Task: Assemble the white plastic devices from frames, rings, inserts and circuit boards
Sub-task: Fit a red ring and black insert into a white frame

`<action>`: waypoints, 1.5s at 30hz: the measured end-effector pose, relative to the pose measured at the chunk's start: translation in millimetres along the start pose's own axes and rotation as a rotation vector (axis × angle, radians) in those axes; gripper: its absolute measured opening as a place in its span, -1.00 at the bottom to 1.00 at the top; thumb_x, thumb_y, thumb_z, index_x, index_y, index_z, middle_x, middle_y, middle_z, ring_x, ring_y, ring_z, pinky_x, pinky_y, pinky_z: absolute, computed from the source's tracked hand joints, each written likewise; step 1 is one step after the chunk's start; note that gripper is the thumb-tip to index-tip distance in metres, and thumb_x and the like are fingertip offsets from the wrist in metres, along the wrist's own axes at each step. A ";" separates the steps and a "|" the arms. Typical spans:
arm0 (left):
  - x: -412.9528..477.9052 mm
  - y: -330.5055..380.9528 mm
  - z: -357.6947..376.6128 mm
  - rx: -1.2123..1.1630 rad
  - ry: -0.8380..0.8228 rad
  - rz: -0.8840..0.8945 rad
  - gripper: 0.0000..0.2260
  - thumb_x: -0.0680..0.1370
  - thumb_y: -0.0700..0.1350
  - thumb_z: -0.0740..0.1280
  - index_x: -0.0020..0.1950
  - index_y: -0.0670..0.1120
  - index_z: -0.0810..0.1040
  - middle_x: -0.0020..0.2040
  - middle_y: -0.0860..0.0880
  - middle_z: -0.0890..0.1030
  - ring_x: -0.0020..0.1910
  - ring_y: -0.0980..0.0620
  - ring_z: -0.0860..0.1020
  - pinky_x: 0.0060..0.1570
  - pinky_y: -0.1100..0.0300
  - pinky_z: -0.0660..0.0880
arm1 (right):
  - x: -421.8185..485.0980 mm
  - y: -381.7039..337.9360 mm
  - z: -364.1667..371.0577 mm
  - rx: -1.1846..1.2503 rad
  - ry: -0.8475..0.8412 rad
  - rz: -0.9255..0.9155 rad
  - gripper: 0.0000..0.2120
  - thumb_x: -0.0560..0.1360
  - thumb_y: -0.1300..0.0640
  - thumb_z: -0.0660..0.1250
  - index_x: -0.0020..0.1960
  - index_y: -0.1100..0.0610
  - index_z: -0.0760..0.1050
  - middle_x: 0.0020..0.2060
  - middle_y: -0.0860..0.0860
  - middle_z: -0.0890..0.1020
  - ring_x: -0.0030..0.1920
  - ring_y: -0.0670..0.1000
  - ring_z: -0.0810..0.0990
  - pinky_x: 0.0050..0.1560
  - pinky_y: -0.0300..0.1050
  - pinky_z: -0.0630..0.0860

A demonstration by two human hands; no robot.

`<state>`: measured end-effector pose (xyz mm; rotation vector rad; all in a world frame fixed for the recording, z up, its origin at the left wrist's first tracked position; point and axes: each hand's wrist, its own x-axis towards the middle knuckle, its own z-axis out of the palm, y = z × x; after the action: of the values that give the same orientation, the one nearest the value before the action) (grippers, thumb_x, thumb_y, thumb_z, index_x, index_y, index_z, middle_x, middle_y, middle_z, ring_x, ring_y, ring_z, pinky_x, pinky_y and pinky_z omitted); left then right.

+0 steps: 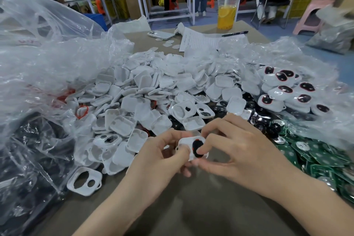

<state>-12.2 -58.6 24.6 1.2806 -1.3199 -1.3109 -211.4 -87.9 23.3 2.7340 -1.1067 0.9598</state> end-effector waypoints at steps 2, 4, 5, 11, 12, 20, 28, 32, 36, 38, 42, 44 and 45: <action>-0.7 1.0 -1.8 0.174 -0.003 0.039 -0.79 0.58 -0.12 0.38 0.01 0.21 0.66 -0.20 0.01 0.70 -0.35 0.08 0.61 -0.22 0.31 0.52 | -1.3 2.0 -1.9 -0.018 -0.045 -0.019 -0.70 0.49 -0.21 0.33 -0.17 0.00 0.62 -0.08 -0.07 0.62 -0.08 0.01 0.56 -0.03 -0.08 0.54; -0.8 0.5 -4.2 0.303 0.010 0.080 -0.78 0.57 -0.10 0.36 0.02 0.25 0.65 -0.20 0.04 0.68 -0.40 0.15 0.55 -0.30 0.38 0.47 | -2.2 3.4 -2.9 -0.043 -0.083 -0.038 -0.70 0.49 -0.22 0.32 -0.17 -0.01 0.62 -0.07 -0.08 0.63 -0.07 0.00 0.57 -0.02 -0.07 0.55; -0.7 -0.1 -4.3 0.342 0.023 0.093 -0.80 0.57 -0.07 0.36 0.03 0.25 0.64 -0.20 0.05 0.68 -0.40 0.16 0.53 -0.32 0.36 0.47 | -2.5 3.9 -3.1 -0.060 -0.090 -0.051 -0.71 0.50 -0.22 0.32 -0.16 -0.02 0.62 -0.07 -0.09 0.63 -0.07 -0.01 0.58 0.00 -0.07 0.55; -1.8 -5.0 -1.6 0.561 0.083 0.159 -0.87 0.55 0.07 0.33 0.01 0.29 0.63 -0.12 0.23 0.61 -0.24 0.22 0.53 -0.21 0.40 0.40 | -2.8 5.9 -2.3 -0.085 -0.123 -0.101 -0.75 0.51 -0.18 0.36 -0.14 -0.02 0.65 -0.07 -0.09 0.66 -0.10 -0.01 0.60 -0.04 -0.06 0.56; -1.2 -5.4 -1.2 0.587 0.076 0.164 -0.88 0.56 0.08 0.33 0.01 0.28 0.64 -0.09 0.23 0.58 -0.19 0.24 0.54 -0.18 0.41 0.38 | -3.2 6.3 -1.8 -0.080 -0.131 -0.099 -0.76 0.51 -0.18 0.38 -0.14 -0.03 0.65 -0.07 -0.09 0.67 -0.11 -0.01 0.60 -0.05 -0.05 0.56; 0.6 -12.8 -0.8 0.795 0.090 0.313 -0.79 0.62 0.09 0.28 0.16 0.17 0.67 -0.06 0.25 0.47 -0.02 0.37 0.47 -0.08 0.55 0.32 | -2.9 6.4 -3.3 0.022 -0.253 -0.006 -0.74 0.50 -0.27 0.30 -0.11 -0.12 0.63 -0.05 -0.20 0.65 -0.07 -0.08 0.60 0.03 -0.02 0.57; 1.5 -2.4 -20.0 0.589 0.275 0.374 -0.78 0.63 0.11 0.24 0.15 0.17 0.66 0.00 0.17 0.53 -0.31 0.15 0.63 -0.16 0.10 0.61 | -3.8 4.1 -5.9 0.081 -0.281 0.089 -0.71 0.47 -0.33 0.26 -0.11 -0.17 0.61 -0.07 -0.27 0.62 -0.05 -0.14 0.55 0.10 -0.12 0.52; 1.2 -0.6 -27.1 0.709 0.366 0.384 -0.77 0.64 0.11 0.20 0.12 0.16 0.65 -0.06 0.20 0.52 -0.15 0.29 0.58 -0.10 0.45 0.40 | -4.0 1.8 -7.5 0.075 -0.293 0.109 -0.70 0.47 -0.36 0.24 -0.06 -0.19 0.59 -0.07 -0.31 0.61 -0.05 -0.20 0.51 0.11 -0.23 0.44; 4.1 -1.0 -28.2 0.816 0.384 0.365 -0.70 0.65 0.10 0.16 0.19 0.09 0.64 -0.05 0.22 0.52 0.07 0.23 0.47 0.02 0.42 0.36 | -4.2 0.8 -9.7 0.069 -0.298 0.146 -0.52 0.41 -0.45 0.25 0.18 -0.21 0.53 -0.06 -0.34 0.61 0.00 -0.25 0.44 0.10 -0.44 0.28; 6.2 -2.6 -28.6 0.844 0.381 0.372 -0.71 0.66 0.07 0.16 0.21 0.06 0.64 -0.03 0.21 0.53 0.08 0.18 0.48 0.09 0.30 0.39 | -5.5 1.6 -11.0 0.102 -0.274 0.187 -0.47 0.42 -0.50 0.19 0.25 -0.24 0.50 -0.04 -0.36 0.60 0.06 -0.25 0.45 0.16 -0.50 0.26; 9.3 -6.5 -26.3 0.856 0.391 0.409 -0.77 0.65 0.01 0.22 0.17 0.05 0.65 -0.08 0.22 0.50 0.02 0.19 0.43 0.10 0.22 0.38 | -3.5 5.7 -10.2 0.083 -0.064 0.201 -0.63 0.61 -0.24 0.14 0.19 -0.08 0.59 -0.08 -0.30 0.63 0.01 -0.23 0.55 0.09 -0.33 0.41; 10.6 -8.6 -24.7 0.903 0.369 0.413 -0.82 0.64 -0.03 0.26 0.15 0.05 0.64 -0.07 0.18 0.52 0.01 0.18 0.40 0.12 0.17 0.37 | -2.5 8.6 -7.5 0.018 0.018 0.230 -0.73 0.65 -0.07 0.21 0.16 0.01 0.63 -0.05 -0.20 0.67 0.01 -0.08 0.59 0.11 -0.20 0.45; 11.1 -9.7 -24.0 0.944 0.344 0.410 -0.82 0.63 -0.04 0.28 0.16 0.05 0.64 -0.04 0.16 0.53 0.03 0.15 0.40 0.14 0.15 0.36 | -2.5 10.1 -5.9 -0.014 0.032 0.252 -0.76 0.64 -0.01 0.24 0.15 0.04 0.64 -0.03 -0.16 0.68 0.02 -0.02 0.60 0.13 -0.12 0.46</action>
<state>11.3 -71.7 16.1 1.6095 -1.8835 -0.1170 -222.4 -92.4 24.8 2.6008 -1.4723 1.0130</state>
